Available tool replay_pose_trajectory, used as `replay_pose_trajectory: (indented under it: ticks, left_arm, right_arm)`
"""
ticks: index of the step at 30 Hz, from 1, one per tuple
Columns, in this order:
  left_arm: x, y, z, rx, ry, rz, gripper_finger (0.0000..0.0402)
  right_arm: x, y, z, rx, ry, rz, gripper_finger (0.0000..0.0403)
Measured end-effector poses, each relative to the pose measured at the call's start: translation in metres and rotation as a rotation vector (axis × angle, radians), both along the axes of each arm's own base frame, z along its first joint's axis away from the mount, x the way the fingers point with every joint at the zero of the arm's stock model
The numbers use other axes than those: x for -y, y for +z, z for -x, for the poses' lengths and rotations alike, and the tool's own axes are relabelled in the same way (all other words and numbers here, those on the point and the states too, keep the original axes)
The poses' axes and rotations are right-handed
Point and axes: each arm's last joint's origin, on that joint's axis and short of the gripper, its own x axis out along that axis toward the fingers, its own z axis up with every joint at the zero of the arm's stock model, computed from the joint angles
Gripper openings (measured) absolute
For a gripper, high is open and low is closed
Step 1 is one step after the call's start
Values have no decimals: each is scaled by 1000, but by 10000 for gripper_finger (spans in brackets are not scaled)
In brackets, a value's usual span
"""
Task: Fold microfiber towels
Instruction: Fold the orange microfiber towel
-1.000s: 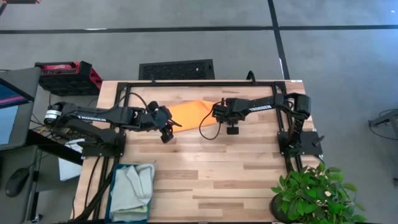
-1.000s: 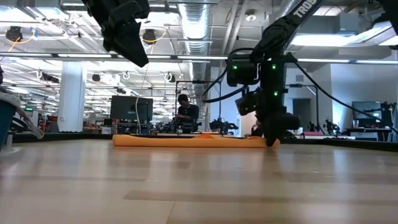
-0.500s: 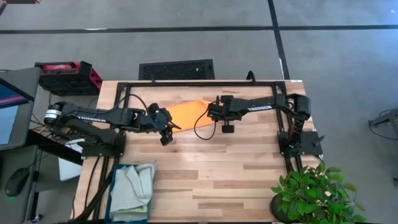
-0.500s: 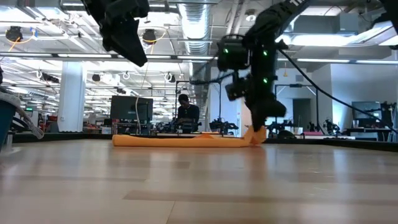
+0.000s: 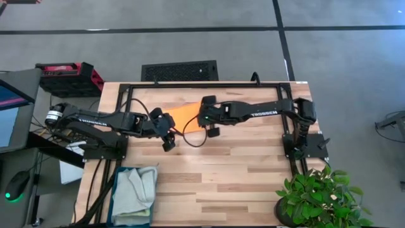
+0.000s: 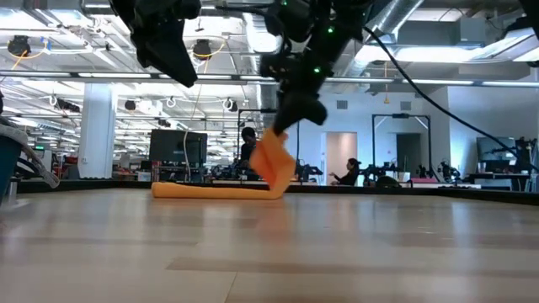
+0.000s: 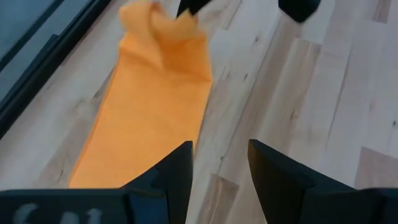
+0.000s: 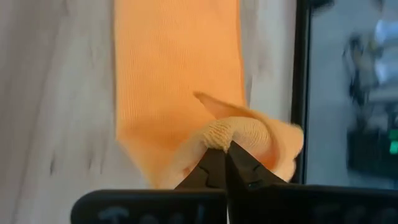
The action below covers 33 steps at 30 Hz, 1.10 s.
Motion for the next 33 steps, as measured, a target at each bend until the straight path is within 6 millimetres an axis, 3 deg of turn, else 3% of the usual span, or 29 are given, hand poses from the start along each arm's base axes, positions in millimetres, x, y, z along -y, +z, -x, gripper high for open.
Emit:
replay_pose_trajectory:
  ticks: [9, 22, 27, 33]
  left_arm:
    - [5, 0, 0, 5, -1, 15, 147]
    - [5, 1, 2, 12, 0, 25, 147]
    - [4, 5, 8, 8, -1, 34, 147]
    - [5, 11, 16, 36, 3, 41, 147]
  right_arm:
    - [-7, -16, -43, 190, 96, 65, 4]
    - [2, -24, -108, 238, 106, 167, 5]
    - [0, -28, -122, 262, 165, 134, 6]
    - [0, -25, -124, 279, 167, 129, 14]
